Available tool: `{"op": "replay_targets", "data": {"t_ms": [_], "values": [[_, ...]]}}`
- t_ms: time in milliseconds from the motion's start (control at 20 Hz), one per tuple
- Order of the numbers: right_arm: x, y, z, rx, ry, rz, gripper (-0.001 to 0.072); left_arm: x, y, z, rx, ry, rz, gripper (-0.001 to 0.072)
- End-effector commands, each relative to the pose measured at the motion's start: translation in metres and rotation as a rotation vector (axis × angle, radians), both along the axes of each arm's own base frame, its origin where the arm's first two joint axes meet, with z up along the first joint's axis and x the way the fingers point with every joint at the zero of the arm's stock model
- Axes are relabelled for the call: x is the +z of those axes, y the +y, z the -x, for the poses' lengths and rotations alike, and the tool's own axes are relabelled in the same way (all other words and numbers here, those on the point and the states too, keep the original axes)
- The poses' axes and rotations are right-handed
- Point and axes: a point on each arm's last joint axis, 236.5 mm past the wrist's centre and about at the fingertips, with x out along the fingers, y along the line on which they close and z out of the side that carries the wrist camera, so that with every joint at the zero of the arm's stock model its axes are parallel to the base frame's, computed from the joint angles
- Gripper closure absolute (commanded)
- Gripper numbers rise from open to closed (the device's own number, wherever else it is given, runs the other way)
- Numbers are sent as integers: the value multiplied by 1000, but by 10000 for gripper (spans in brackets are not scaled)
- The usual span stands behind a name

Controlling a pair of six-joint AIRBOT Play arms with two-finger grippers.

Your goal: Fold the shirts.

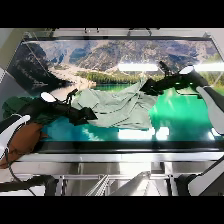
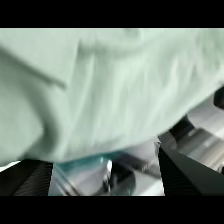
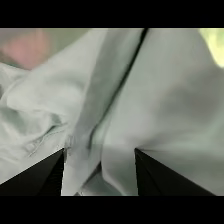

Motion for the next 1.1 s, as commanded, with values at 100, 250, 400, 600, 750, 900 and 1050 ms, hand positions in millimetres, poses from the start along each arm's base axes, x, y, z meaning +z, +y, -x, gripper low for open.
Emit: {"op": "replay_targets", "data": {"t_ms": [100,250,400,600,750,900,1050], "values": [[-11,37,-2,14,43,-62,406,-10,9,-62,97,-75,-35,81],[-1,33,-6,14,32,-87,698,-5,4,-70,58,-53,-9,706],[33,0,1,25,31,-108,699,31,12,-95,47,-110,25,707],[100,-50,31,54,8,-118,700,107,34,-128,19,-227,73,706],[172,-59,50,72,-144,-101,700,184,35,-133,-29,-385,83,705],[284,-36,85,126,-423,-134,699,299,31,-113,-106,-638,79,688],[371,-21,129,124,-685,-97,699,417,29,-72,-152,-951,52,685]]}}
